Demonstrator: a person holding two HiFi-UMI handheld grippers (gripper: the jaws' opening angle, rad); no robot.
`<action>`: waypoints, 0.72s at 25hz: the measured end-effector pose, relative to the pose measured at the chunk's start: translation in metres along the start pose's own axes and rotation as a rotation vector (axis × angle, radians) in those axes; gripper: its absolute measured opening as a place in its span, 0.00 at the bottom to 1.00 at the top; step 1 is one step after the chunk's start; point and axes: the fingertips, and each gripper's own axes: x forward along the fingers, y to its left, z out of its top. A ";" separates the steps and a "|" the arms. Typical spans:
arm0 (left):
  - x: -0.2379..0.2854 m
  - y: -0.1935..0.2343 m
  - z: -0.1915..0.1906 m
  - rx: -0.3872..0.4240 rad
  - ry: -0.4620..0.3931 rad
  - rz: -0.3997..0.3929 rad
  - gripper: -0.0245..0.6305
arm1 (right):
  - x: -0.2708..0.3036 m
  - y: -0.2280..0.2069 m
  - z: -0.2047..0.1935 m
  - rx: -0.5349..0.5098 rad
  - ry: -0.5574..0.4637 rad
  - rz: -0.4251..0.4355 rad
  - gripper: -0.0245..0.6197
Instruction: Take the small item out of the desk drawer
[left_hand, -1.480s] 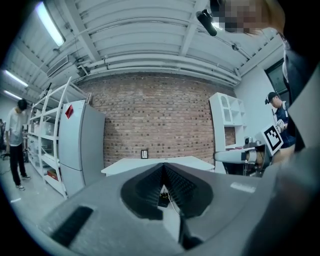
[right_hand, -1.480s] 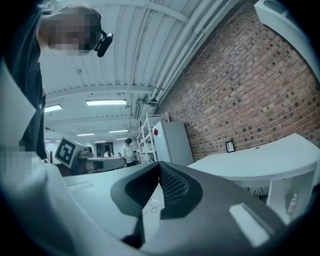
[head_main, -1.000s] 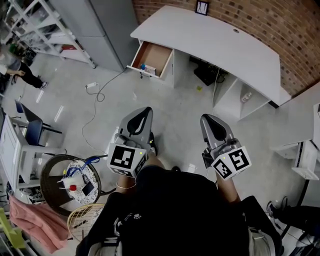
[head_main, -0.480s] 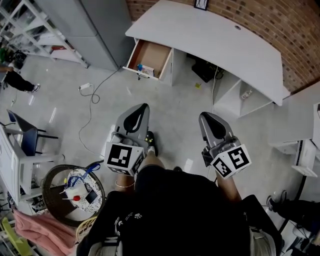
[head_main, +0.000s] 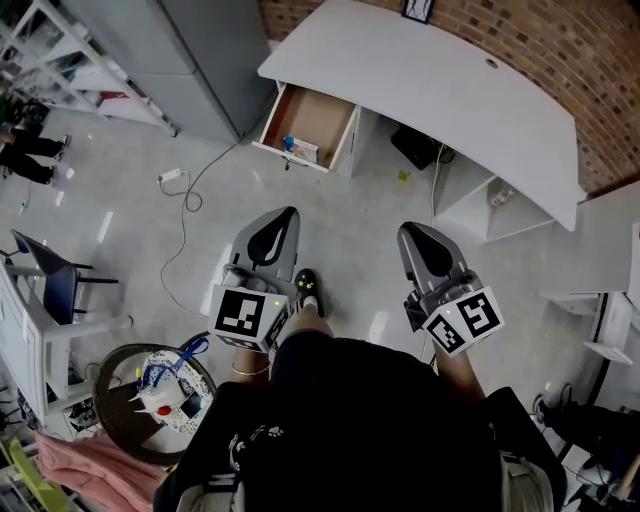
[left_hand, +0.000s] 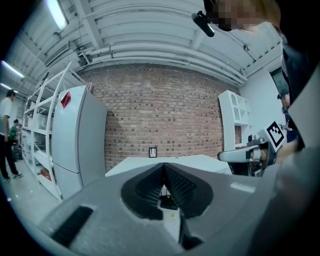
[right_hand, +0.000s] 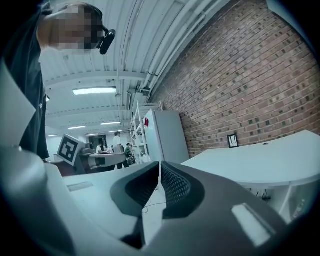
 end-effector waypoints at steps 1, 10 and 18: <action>0.003 0.008 0.001 -0.001 -0.001 -0.002 0.03 | 0.009 -0.001 0.000 0.001 0.001 -0.001 0.06; 0.030 0.074 0.006 -0.003 0.013 -0.005 0.03 | 0.083 -0.003 0.005 0.008 0.019 -0.004 0.06; 0.038 0.128 -0.001 -0.004 0.029 0.003 0.03 | 0.137 -0.001 0.004 0.006 0.029 -0.009 0.06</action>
